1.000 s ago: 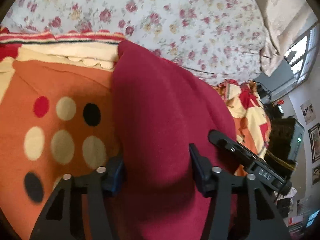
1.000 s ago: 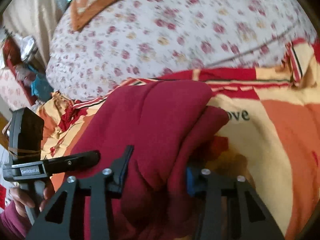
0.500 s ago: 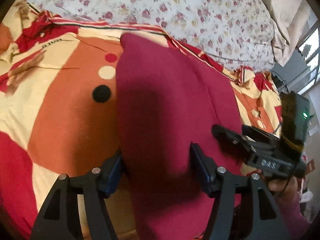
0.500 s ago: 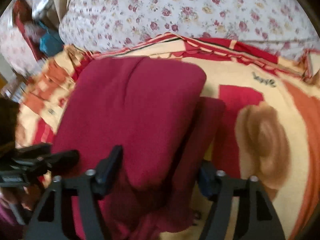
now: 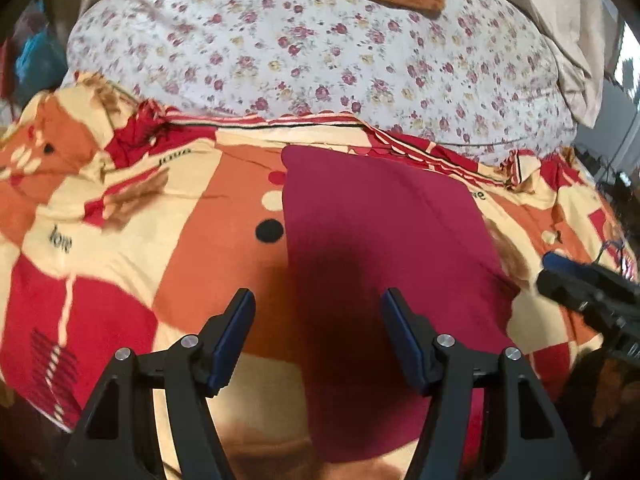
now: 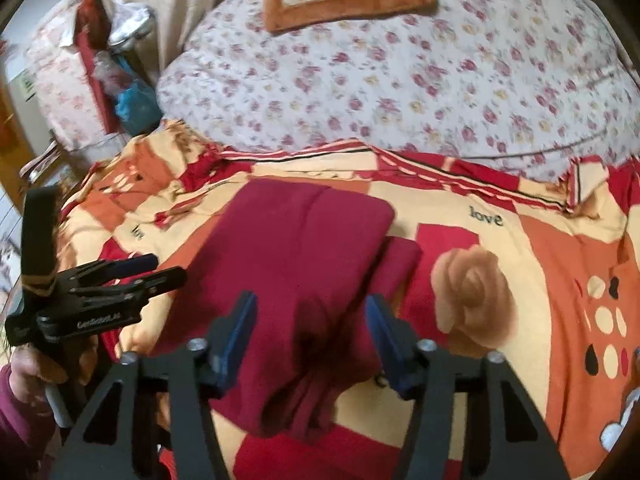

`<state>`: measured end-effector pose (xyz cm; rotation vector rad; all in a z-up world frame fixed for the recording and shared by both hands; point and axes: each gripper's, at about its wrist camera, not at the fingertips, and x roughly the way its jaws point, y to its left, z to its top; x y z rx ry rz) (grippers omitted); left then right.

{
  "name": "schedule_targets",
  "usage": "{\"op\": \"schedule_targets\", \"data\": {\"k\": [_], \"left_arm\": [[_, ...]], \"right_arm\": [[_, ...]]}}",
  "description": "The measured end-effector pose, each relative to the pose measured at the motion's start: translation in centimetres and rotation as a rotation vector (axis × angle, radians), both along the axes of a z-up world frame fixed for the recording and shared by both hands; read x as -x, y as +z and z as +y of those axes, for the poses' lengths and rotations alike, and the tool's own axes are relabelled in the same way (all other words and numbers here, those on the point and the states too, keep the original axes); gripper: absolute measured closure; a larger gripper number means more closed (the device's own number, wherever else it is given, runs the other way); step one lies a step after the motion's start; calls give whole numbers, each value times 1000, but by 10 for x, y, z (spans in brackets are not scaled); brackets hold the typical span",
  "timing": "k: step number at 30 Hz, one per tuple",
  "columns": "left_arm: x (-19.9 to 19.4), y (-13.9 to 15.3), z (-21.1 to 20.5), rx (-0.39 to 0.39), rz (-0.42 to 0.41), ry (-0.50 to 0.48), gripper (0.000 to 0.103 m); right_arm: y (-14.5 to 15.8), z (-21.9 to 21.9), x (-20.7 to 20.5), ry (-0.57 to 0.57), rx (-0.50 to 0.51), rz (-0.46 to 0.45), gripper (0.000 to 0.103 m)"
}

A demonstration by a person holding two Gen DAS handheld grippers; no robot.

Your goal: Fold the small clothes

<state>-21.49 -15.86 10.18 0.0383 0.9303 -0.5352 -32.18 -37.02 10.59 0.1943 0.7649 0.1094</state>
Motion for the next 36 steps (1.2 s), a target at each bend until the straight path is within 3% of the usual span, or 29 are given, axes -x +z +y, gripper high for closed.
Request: {"op": "schedule_targets", "data": {"k": [4,7,10,14,16,18,20,26,31,36], "left_arm": [[7,-7,2,-7,26,27,58],[17,-9,3,-45,6,43,58],[24,-5,4,-48,-29,46,58],[29,4,5,-26,-47,51,58],[31,9,7,-7,-57,57,58],[34,13,7,-5,-65,63,58],[38,15,6,-11,-73,66,58],[51,26,6,-26,-129,68,58],[63,35,0,-130,-233,99,58],[64,38,0,-111,-228,97,58]], "right_arm": [[-18,21,-3,62,25,43,57],[-43,31,-8,23,154,125,61],[-58,22,-5,-4,81,163,61],[-45,14,6,-28,13,137,61],[-35,15,13,-37,24,109,58],[-27,16,19,-53,33,86,45],[-19,16,23,-63,23,67,40],[-12,18,29,-97,11,49,31],[-11,18,29,-123,20,52,30],[-6,18,31,-157,40,30,22]]}}
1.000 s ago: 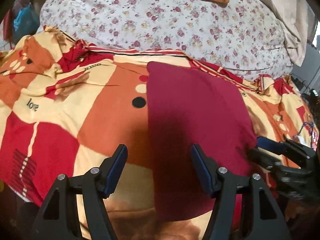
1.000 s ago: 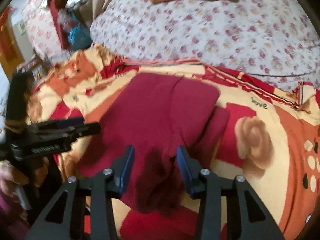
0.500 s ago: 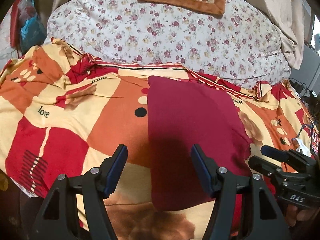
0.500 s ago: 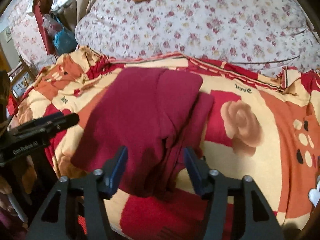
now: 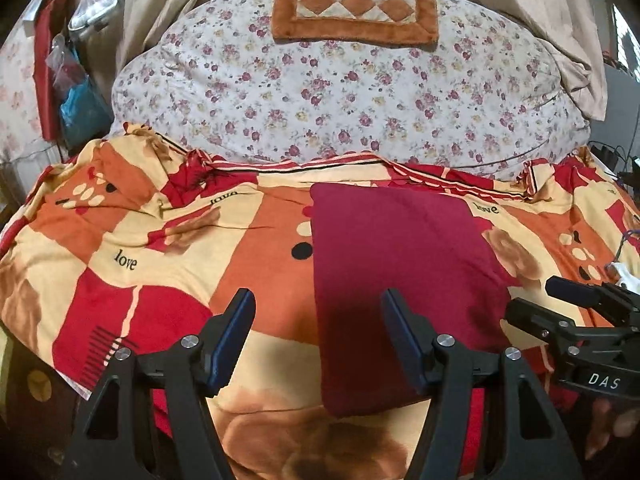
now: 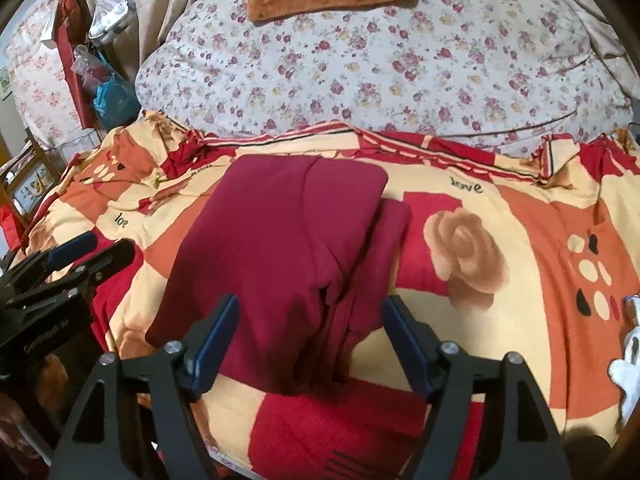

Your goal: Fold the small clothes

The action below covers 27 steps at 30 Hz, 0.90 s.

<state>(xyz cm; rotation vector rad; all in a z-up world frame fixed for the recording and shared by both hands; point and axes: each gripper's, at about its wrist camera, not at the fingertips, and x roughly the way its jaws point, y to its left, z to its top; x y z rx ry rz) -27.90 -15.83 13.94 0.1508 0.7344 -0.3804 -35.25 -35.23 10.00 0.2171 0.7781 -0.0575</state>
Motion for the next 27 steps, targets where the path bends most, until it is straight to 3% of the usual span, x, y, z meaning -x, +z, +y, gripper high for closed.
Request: {"op": "schedule_targets", "data": {"k": [27], "left_arm": [[-11,-14,4,41,53,26,58]], "right_arm": [[-9,4,-14,-66,22,41,17]]}}
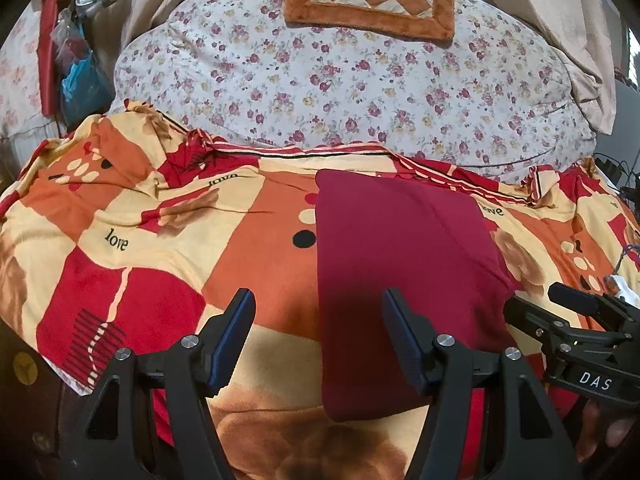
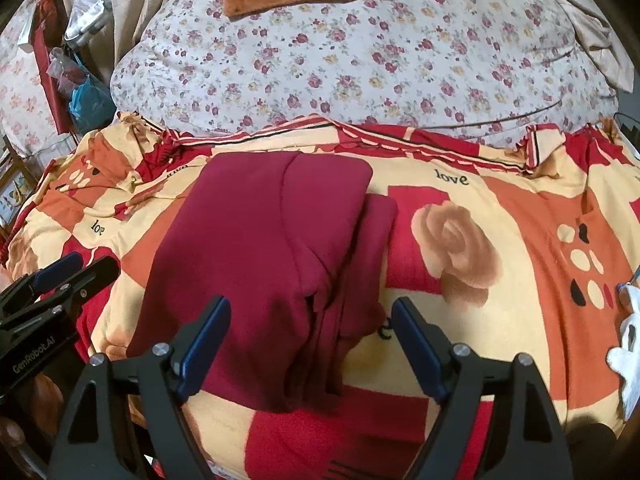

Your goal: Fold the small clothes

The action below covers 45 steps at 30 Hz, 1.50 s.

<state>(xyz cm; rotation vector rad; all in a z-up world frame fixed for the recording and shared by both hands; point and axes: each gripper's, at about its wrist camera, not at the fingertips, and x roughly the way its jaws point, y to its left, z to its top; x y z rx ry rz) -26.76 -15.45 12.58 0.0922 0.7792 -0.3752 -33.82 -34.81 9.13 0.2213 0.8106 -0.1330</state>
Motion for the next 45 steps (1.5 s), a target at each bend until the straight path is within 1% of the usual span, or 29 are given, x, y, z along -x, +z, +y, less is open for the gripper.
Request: {"op": "schedule_targets", "data": {"k": [18,29,45], "left_arm": [[-5,-6,-1,-5,14,2,58],[-26,-4,-8,1,9,-3,58],[-48,-15,-17,0,43,-5,58]], "right_arm": [[-7,7,-7,20,-1,28,17],[0,0,-24,8,-2,21,17],[-8,-3,-44,1,-8,52,17]]}}
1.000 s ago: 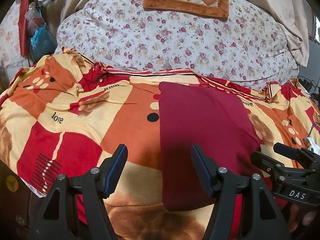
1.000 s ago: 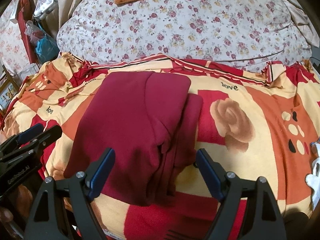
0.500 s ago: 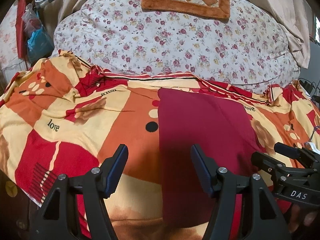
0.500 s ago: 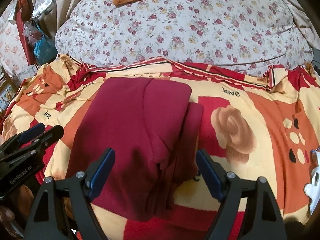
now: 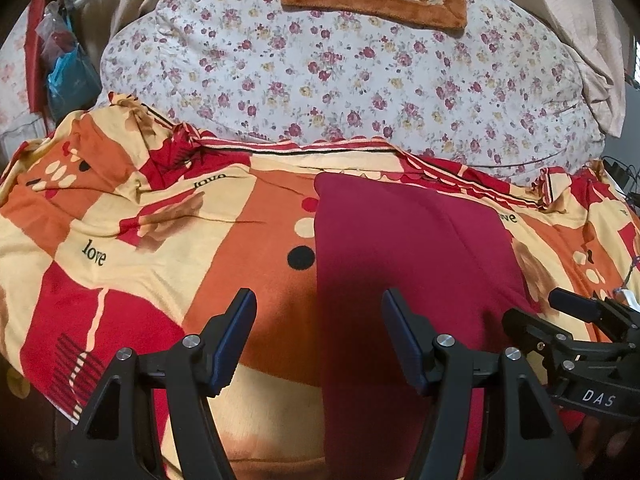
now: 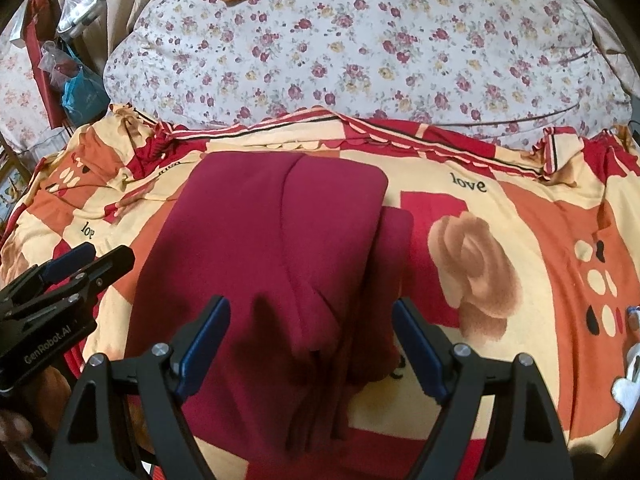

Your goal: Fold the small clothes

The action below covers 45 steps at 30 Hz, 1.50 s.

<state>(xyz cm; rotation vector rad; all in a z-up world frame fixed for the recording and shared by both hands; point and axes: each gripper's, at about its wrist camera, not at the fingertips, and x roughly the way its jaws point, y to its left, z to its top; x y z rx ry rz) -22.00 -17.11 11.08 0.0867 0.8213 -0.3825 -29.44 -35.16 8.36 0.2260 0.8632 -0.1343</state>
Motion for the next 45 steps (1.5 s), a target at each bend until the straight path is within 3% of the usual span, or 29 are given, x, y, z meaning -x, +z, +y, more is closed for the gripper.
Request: {"op": "schedule_targets", "data": {"k": [45], "left_arm": [[-6,-14,-9,-18,31,-16,58]], "right_arm": [[-14,0,-13,6,-19,48,17]]}}
